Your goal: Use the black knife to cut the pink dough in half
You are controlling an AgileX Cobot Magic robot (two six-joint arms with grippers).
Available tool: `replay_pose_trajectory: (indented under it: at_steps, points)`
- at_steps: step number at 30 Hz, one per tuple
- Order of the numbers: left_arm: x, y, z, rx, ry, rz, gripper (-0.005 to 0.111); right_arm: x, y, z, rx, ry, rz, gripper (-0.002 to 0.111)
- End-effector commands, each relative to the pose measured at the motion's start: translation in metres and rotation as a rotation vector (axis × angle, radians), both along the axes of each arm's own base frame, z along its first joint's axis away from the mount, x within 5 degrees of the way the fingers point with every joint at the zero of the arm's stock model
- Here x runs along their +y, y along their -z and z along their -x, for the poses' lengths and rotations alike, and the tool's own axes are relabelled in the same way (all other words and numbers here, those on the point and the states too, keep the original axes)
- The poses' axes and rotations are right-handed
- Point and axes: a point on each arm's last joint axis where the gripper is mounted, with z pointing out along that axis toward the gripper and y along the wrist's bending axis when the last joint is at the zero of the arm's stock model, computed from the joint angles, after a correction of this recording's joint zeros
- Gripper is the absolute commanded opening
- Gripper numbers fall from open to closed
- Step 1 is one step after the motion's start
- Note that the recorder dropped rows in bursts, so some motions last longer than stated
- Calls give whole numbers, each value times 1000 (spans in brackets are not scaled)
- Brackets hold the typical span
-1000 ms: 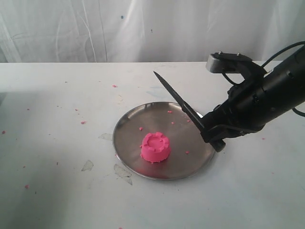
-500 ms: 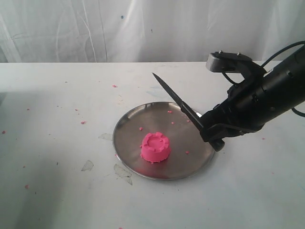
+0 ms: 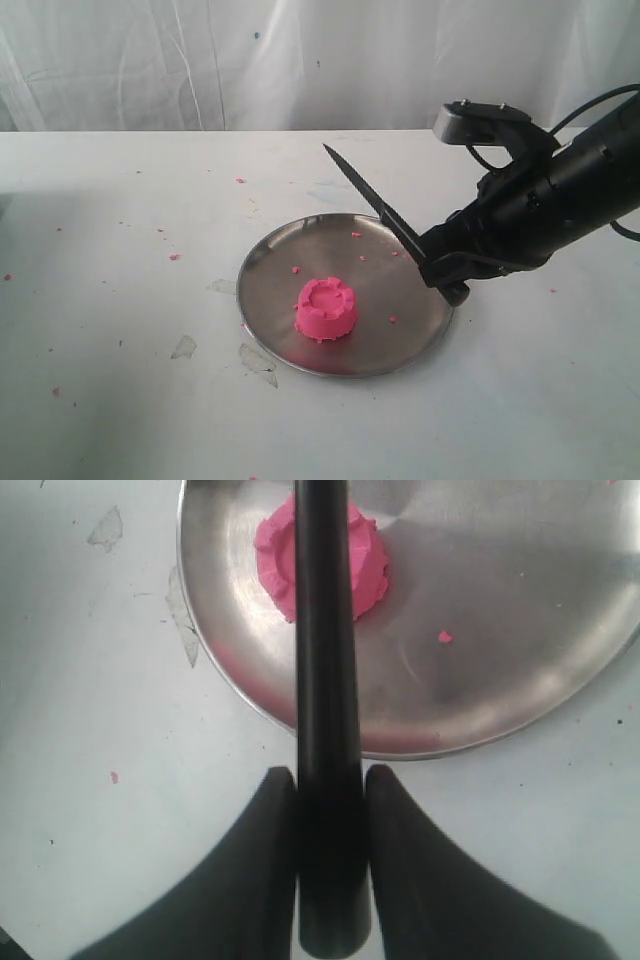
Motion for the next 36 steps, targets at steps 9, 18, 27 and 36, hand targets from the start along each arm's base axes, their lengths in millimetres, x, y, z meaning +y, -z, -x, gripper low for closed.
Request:
replay_pose_trajectory:
  at_steps: [9,18,27,36]
  points:
    - [-28,-19,-61,227,134,-663,0,2,-1,-1,-11,15,-19,0]
    - [-40,22,-167,315,329,-1154,0,0,13,10,62,-33,8,0]
    - [-112,54,-207,-63,634,-1637,0,12,18,26,116,-162,68,0]
    - [-142,66,-239,-135,678,-1640,0,12,30,24,51,-110,83,0]
